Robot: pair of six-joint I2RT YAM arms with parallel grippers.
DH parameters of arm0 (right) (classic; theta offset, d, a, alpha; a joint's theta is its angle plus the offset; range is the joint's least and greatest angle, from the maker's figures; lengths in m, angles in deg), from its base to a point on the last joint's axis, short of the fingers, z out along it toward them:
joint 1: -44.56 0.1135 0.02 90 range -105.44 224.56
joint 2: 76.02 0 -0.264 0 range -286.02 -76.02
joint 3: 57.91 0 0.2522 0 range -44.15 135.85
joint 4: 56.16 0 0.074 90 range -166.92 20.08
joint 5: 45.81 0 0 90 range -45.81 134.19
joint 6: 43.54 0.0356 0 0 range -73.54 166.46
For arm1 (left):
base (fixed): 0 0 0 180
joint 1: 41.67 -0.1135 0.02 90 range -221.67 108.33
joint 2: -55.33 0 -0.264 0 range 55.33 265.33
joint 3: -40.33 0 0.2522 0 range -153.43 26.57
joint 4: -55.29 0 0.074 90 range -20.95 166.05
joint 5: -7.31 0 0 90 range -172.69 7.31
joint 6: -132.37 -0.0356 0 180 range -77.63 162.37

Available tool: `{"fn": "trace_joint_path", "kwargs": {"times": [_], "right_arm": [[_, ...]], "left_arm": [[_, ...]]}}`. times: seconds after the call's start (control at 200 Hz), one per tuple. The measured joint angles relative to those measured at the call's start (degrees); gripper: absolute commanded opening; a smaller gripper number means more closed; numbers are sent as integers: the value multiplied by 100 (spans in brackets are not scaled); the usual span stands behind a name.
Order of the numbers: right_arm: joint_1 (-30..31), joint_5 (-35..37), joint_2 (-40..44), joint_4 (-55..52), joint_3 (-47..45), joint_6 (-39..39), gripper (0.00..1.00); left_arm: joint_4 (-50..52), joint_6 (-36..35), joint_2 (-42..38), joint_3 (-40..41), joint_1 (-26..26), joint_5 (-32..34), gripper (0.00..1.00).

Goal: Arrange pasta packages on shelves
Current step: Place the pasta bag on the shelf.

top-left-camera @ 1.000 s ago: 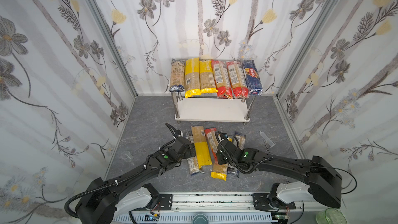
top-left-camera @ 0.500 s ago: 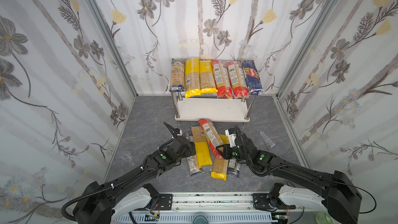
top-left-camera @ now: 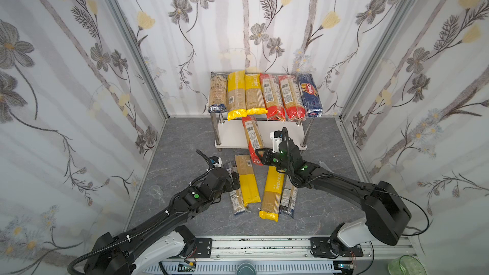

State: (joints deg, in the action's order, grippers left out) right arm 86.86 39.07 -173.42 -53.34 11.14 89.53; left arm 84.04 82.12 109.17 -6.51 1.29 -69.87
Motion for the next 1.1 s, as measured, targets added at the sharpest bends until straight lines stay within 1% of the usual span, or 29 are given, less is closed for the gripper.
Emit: {"fn": "trace_joint_path", "kwargs": {"times": [0.155, 0.36, 0.495, 0.64, 0.709, 0.849, 1.014, 1.069, 1.099], "right_arm": [[-33, -223, -1058, 205, 796, 199, 24], [-33, -501, -2245, 588, 1631, 573, 25], [13, -439, -2684, 590, 2033, 695, 26], [22, -256, -2924, 592, 2332, 787, 27], [20, -160, -3051, 584, 2518, 791, 32], [17, 98, -3342, 632, 3018, 811, 47], [81, 72, -3753, 671, 3775, 782, 52], [111, 48, -3856, 667, 3934, 782, 57], [129, 28, -3891, 656, 3974, 782, 58]], "left_arm": [[24, 98, -216, 85, 0, -17, 100], [81, 221, -470, 225, -4, -20, 100], [166, 247, -590, 256, -7, -15, 100], [208, 247, -634, 256, -26, 11, 100], [238, 245, -634, 254, -26, 31, 100], [273, 225, -627, 221, -26, 70, 100], [286, 221, -632, 219, -35, 90, 100], [291, 219, -640, 221, -46, 92, 100], [291, 212, -649, 221, -55, 94, 100]]}}
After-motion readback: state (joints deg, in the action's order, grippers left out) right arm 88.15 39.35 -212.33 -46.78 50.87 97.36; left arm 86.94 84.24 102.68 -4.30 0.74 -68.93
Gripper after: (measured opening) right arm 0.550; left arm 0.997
